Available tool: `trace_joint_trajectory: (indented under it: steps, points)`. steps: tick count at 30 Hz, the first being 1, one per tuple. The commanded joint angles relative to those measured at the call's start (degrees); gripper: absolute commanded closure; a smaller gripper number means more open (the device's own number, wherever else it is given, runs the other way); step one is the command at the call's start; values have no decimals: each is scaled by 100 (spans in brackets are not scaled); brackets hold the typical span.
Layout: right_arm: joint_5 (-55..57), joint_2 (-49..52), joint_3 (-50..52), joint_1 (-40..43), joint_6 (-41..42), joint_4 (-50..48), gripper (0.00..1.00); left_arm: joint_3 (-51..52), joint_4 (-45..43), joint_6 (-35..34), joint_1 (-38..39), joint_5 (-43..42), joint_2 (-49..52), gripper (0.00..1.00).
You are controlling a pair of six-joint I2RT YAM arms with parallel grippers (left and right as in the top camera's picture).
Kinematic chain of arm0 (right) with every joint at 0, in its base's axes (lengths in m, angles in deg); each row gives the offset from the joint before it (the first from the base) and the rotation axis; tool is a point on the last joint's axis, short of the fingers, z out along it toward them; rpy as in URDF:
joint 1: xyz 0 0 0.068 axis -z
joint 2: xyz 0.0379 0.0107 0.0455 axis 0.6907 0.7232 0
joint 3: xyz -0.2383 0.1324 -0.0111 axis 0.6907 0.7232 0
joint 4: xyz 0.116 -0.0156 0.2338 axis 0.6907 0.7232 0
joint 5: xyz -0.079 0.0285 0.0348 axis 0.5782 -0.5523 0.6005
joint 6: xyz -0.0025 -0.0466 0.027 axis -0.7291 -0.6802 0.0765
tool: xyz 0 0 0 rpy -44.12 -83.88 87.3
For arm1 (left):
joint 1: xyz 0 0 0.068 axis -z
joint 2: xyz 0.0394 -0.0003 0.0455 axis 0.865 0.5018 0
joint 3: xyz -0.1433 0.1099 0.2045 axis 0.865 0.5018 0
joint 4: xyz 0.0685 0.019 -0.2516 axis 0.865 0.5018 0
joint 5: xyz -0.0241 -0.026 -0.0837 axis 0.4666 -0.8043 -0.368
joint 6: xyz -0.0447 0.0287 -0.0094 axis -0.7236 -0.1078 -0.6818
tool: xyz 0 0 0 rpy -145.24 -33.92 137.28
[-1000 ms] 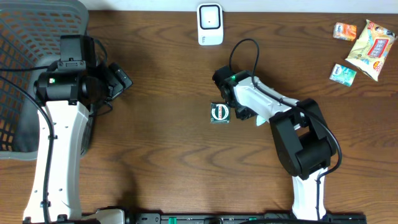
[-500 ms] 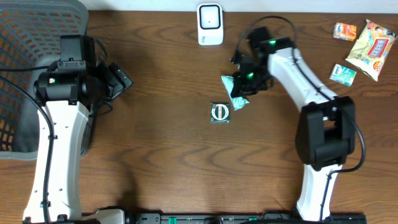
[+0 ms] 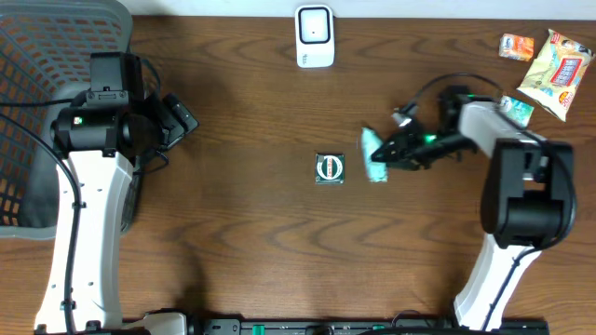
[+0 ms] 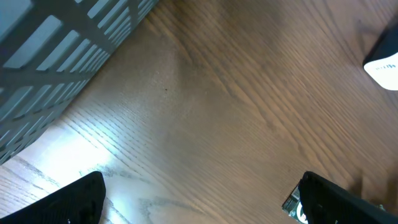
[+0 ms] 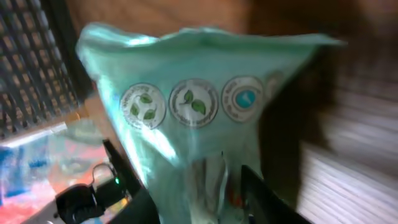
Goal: Scan the item barcode
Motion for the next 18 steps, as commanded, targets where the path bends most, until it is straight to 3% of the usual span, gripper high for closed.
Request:
trace_joint_trajectory:
  steps: [1,5,8,16,18]
  points:
    - [494,-7,-369,533,136,363,61,7,2,-4,-28,74,4,2]
    - [966,-7,-901,809,127,979,54,7,2,-7,-28,74,4,2]
    - [1110,-7,-1086,846,61,1185,55,7,2,-7,-28,74,2,2]
    - [1241,-7,-1088,501,-92,1126,55,7,0,-4,-28,74,2,2]
    - [1700,-7,-1088,402,223,994,55,7,2,-7,-28,74,4,2]
